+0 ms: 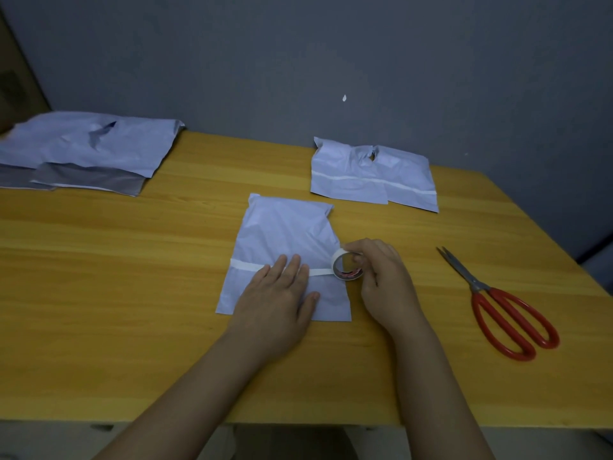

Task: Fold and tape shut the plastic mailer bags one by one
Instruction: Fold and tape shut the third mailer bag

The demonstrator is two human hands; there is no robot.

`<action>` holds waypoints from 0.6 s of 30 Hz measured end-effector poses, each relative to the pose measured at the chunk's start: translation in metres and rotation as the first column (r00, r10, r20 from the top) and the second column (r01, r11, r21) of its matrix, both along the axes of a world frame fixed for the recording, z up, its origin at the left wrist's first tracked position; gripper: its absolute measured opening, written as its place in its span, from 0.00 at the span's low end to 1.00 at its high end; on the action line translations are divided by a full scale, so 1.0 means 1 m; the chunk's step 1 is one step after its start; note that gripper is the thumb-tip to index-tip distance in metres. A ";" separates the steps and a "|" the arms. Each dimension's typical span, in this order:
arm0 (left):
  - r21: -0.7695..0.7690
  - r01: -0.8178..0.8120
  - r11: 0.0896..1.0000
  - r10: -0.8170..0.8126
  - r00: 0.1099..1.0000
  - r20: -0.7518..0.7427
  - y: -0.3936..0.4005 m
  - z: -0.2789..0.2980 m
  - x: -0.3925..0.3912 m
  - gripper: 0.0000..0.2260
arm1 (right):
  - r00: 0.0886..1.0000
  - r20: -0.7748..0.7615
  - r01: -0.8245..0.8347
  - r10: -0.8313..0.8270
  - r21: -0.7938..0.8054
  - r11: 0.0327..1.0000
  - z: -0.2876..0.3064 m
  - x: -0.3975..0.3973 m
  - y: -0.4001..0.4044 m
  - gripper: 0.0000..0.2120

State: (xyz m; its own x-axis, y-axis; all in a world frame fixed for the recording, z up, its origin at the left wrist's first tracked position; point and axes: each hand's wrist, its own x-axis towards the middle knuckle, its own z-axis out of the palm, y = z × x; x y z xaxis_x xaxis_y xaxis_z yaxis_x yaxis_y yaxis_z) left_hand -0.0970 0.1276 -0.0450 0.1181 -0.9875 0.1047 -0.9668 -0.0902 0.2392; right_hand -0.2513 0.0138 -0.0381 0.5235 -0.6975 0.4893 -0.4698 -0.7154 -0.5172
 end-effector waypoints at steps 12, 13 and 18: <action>0.003 0.003 1.000 -0.002 1.000 -0.017 0.000 0.001 -0.001 0.44 | 0.999 -0.041 -0.011 0.015 0.093 0.996 0.010 -0.008 0.004 0.13; 0.000 0.002 1.000 -0.002 1.000 -0.026 0.000 0.001 0.000 0.44 | 0.998 -0.064 -0.016 0.023 0.102 0.995 0.012 -0.009 0.004 0.13; 0.010 -0.007 1.000 0.007 1.000 -0.021 -0.001 0.000 -0.001 0.44 | 0.989 -0.138 -0.041 0.052 0.080 0.996 0.012 -0.012 0.009 0.16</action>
